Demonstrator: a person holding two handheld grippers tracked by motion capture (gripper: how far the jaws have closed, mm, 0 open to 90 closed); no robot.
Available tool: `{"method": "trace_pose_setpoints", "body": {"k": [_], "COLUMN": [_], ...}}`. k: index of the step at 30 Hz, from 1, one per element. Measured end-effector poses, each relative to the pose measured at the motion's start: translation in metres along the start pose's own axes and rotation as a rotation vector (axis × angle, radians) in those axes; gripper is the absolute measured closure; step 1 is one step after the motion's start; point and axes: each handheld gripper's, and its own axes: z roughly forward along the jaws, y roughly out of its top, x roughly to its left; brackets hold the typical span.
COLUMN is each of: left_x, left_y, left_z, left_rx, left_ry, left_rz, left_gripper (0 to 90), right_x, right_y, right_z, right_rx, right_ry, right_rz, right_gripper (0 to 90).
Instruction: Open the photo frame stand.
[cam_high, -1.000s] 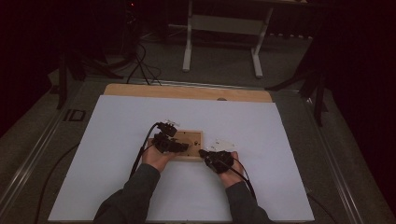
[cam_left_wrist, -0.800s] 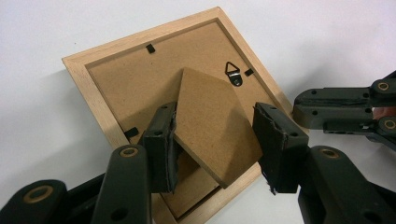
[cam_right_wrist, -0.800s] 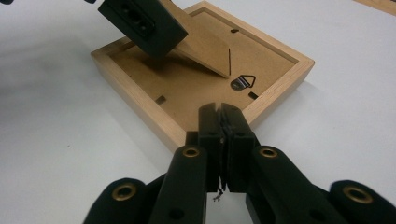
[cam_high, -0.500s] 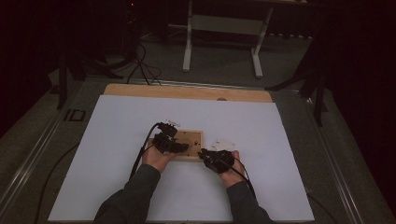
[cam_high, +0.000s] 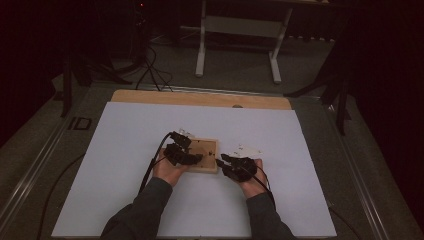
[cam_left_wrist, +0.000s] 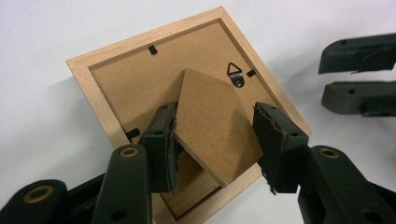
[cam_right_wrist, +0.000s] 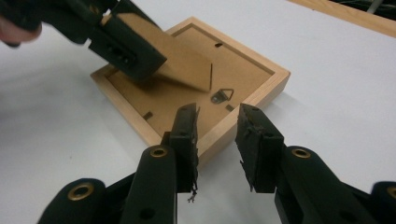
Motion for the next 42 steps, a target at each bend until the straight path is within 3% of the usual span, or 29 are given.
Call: {"method": "trace_pose_setpoints", "body": {"k": [19, 42], "left_x": [-0.017, -0.022], "left_y": [-0.004, -0.019], "left_z": [-0.005, -0.007], "left_rx": [-0.049, -0.112], "left_ry": [0.073, 0.101], "left_rz": [0.106, 0.157], "left_gripper": [52.7, 52.6], "right_x": [-0.007, -0.011], "right_y": [0.004, 0.006], "right_z": [-0.009, -0.01], "right_rx": [-0.026, -0.031], "right_ry": [-0.013, -0.01], "right_rz": [0.025, 0.034], "right_gripper": [66.2, 65.2]}}
